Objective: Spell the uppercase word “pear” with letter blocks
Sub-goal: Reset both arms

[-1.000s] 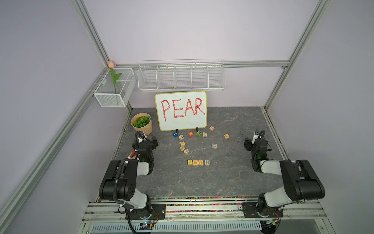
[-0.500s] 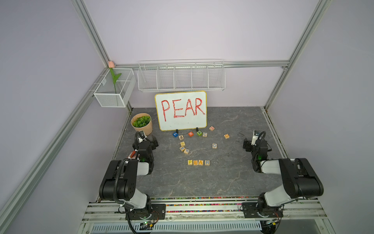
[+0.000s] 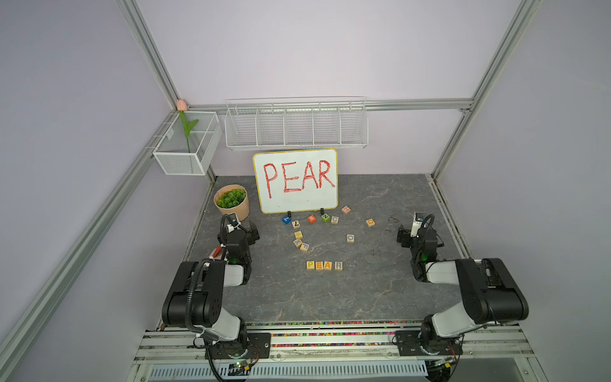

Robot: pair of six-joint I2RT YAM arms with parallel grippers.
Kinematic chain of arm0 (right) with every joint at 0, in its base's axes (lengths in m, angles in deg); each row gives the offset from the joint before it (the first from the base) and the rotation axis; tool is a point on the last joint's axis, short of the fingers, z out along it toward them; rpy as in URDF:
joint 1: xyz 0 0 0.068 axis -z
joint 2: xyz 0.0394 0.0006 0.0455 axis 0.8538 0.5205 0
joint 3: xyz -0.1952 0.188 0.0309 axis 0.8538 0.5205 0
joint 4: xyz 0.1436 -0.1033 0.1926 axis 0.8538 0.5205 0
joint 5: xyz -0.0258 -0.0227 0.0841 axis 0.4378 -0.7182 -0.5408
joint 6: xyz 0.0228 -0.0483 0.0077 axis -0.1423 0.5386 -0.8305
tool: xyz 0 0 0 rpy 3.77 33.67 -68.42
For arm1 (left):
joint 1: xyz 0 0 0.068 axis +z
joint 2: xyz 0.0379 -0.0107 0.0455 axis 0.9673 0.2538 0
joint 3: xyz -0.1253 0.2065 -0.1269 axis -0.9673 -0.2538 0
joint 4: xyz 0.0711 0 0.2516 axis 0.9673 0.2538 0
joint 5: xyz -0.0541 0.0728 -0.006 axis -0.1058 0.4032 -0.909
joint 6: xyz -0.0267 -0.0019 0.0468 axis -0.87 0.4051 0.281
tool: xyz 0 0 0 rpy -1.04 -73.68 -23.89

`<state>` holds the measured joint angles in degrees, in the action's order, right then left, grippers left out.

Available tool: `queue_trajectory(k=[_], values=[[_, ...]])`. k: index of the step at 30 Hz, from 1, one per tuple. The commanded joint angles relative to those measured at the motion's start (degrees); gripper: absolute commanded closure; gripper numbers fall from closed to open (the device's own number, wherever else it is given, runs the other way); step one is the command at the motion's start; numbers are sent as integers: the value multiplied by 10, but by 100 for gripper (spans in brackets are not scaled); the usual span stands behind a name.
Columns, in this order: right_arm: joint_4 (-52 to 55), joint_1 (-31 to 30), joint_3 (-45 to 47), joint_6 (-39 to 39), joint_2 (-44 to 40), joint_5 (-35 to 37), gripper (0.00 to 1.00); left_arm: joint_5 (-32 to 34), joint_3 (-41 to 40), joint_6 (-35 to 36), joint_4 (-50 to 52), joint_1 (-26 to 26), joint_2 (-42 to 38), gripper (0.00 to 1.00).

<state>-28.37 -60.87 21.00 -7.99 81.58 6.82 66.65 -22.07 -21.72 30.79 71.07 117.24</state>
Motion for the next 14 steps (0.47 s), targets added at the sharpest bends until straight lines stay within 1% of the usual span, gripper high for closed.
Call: queue_trajectory(k=[1,14], values=[[-26,1,7,5,-3,-5,11,-7,6,9,-9,1,5,1],[-22,4,6,3,-2,-10,11,-7,6,9,-8,1,5,1]])
